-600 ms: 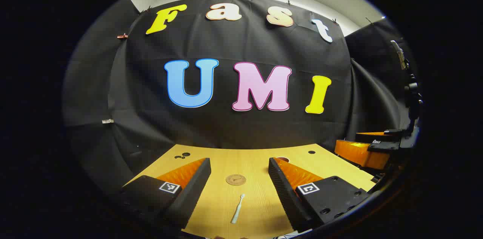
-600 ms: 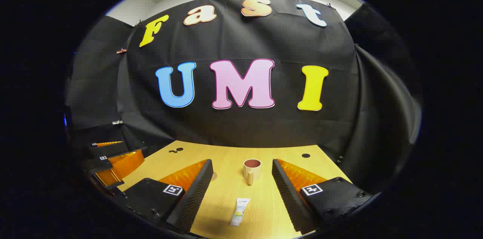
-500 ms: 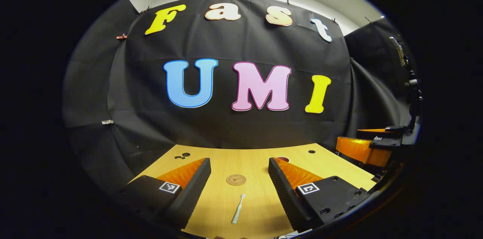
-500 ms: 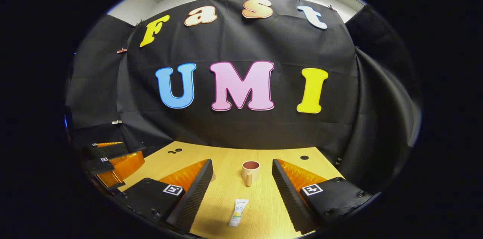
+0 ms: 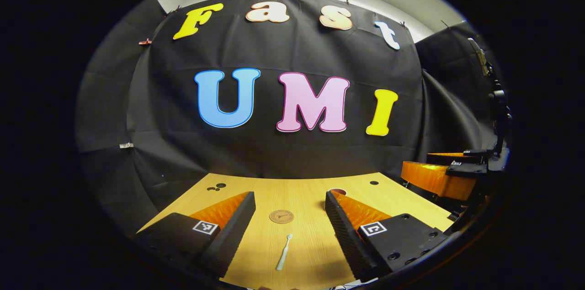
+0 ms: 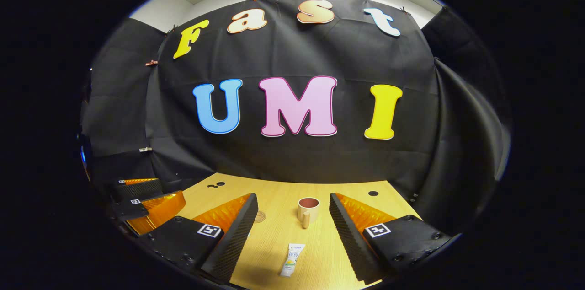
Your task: Put the toothbrush and toothpaste on the desktop into the cup, then pick up the cup and place it on the coaster on the desktop.
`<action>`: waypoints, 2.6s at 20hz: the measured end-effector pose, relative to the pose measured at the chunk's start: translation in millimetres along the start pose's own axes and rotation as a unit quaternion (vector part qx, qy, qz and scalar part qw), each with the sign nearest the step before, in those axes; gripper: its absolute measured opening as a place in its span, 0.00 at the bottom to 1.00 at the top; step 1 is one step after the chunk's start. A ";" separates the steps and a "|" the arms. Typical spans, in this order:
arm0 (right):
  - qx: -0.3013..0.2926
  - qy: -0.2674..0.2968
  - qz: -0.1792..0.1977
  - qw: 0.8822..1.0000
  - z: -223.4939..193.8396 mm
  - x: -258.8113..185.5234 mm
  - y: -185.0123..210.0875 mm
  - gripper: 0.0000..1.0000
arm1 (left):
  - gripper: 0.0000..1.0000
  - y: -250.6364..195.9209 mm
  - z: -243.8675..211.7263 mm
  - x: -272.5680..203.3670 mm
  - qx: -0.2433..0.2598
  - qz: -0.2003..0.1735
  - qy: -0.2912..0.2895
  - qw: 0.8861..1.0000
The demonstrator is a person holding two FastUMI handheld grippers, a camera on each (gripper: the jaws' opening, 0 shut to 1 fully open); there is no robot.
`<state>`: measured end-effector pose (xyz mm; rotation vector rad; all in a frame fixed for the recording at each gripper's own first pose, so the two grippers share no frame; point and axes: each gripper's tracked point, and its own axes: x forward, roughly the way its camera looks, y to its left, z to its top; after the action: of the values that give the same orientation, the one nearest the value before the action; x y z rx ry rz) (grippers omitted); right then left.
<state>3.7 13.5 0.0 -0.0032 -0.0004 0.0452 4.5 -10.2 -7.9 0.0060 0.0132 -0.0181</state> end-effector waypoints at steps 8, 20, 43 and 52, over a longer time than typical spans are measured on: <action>-0.015 0.036 0.013 0.999 -20.8 11.8 8.3 0.97 | 0.97 13.4 -8.1 -0.4 -0.001 0.018 0.002 1.000; -0.014 0.185 0.019 0.982 -107.5 51.1 5.4 0.97 | 0.97 43.3 -40.9 -5.0 0.001 0.074 0.041 0.996; 0.014 0.485 0.025 0.874 -320.0 81.2 -4.7 0.99 | 1.00 60.9 -104.0 5.6 0.026 0.173 0.141 0.974; 0.033 0.492 0.008 0.870 -338.5 85.1 1.3 0.96 | 1.00 54.4 -107.5 16.0 0.026 0.151 0.147 0.977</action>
<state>88.8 17.6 -338.5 0.0423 1.0292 0.0567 20.2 44.5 -115.3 0.0634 0.3075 0.2875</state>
